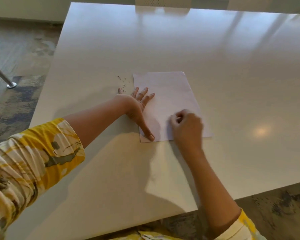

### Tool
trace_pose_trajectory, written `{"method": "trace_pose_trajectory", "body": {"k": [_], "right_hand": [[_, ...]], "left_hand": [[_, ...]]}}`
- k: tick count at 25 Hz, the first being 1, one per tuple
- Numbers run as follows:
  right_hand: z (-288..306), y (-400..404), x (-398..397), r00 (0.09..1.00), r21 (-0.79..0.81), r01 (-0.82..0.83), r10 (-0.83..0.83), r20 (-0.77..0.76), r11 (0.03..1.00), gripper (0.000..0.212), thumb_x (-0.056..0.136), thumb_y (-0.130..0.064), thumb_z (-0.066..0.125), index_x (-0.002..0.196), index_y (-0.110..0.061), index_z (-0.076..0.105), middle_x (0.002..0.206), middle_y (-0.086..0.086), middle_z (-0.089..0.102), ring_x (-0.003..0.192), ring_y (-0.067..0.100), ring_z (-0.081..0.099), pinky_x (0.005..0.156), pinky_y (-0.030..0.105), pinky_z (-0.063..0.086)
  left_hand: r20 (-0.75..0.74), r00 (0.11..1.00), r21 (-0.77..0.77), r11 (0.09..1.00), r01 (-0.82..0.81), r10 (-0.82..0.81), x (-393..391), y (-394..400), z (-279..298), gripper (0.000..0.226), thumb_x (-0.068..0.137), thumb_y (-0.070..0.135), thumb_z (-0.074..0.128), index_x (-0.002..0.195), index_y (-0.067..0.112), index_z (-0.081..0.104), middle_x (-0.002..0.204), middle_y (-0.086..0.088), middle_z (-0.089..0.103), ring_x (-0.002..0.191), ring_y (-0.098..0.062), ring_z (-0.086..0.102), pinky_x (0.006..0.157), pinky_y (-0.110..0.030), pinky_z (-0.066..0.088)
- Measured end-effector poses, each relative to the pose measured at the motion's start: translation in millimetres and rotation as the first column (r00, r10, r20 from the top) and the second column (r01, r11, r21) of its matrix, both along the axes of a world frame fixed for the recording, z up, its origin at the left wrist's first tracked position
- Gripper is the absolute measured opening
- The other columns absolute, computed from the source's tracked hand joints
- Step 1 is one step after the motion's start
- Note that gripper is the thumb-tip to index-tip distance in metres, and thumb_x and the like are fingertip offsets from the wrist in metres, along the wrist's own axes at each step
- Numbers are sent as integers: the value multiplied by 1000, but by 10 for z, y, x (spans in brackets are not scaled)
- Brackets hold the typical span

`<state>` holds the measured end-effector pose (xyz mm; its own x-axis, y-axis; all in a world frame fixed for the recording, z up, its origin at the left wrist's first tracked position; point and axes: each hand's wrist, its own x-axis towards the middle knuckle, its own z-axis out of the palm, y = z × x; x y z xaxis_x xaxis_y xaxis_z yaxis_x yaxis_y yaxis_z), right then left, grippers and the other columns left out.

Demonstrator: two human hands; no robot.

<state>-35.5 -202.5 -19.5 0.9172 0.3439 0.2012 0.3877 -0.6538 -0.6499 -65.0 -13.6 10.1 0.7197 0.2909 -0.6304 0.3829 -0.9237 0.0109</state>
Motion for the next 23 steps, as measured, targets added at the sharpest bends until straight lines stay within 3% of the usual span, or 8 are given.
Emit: {"method": "trace_pose_trajectory", "body": {"k": [2,3,8,12,13,17,19,23], "right_hand": [[-65,148,-250,982,23,-185,186,-33,982,10,88,-24,66,85,-16,69,68,-3,66,62,16,61,51,14,33],[-53,108,-192,985,23,-167,168,-35,986,11,87,-27,68,84,-17,70,68,-4,67,62,14,60,54,17,35],[65,-275,262,986,-17,162,-162,-26,987,14,87,-26,65,84,-13,71,76,5,71,79,28,67,68,29,42],[-66,118,-331,983,41,-182,182,-1,982,9,88,-24,67,84,-16,69,66,-3,66,61,14,63,52,18,39],[-73,71,-311,984,45,-178,178,7,983,9,87,-26,68,83,-18,69,65,-5,66,60,11,62,54,19,43],[34,-519,307,979,-31,205,-205,-12,978,18,88,-31,66,87,-14,73,80,6,73,83,29,69,72,31,45],[41,-547,325,962,-42,274,-274,10,961,18,90,-28,63,89,-12,72,83,9,73,86,33,67,72,33,44],[-72,-52,-376,993,66,-118,119,-15,991,12,91,-24,64,85,-14,68,67,-3,68,62,16,64,58,28,47]], "left_hand": [[-2,1000,19,1000,9,-9,0,-14,-10,174,13,99,58,145,36,-37,152,10,-46,144,-23,-36,109,-75,-13],[-2,1000,21,1000,10,-10,2,-13,-10,174,13,99,59,145,36,-37,152,10,-46,144,-23,-36,109,-74,-13],[3,1000,-13,1000,-7,7,-6,-16,21,175,13,95,63,146,37,-36,152,11,-46,144,-23,-37,109,-75,-11],[-10,1000,26,1000,6,-5,0,-24,13,174,16,98,62,145,36,-37,152,9,-46,145,-24,-35,110,-74,-10],[-9,1000,26,1000,9,-9,-1,-20,6,174,16,98,61,145,36,-37,152,9,-46,144,-23,-36,110,-74,-11],[15,1000,-34,999,-5,6,-38,-10,-3,181,1,97,57,145,40,-36,151,14,-46,143,-20,-38,106,-74,-16],[18,1000,-44,999,-9,9,-37,-15,3,181,1,97,57,145,40,-35,152,14,-46,144,-21,-37,107,-74,-15],[15,1000,-25,1000,-10,10,-35,-26,1,180,3,97,56,145,38,-36,152,11,-46,144,-22,-36,109,-74,-13]]}}
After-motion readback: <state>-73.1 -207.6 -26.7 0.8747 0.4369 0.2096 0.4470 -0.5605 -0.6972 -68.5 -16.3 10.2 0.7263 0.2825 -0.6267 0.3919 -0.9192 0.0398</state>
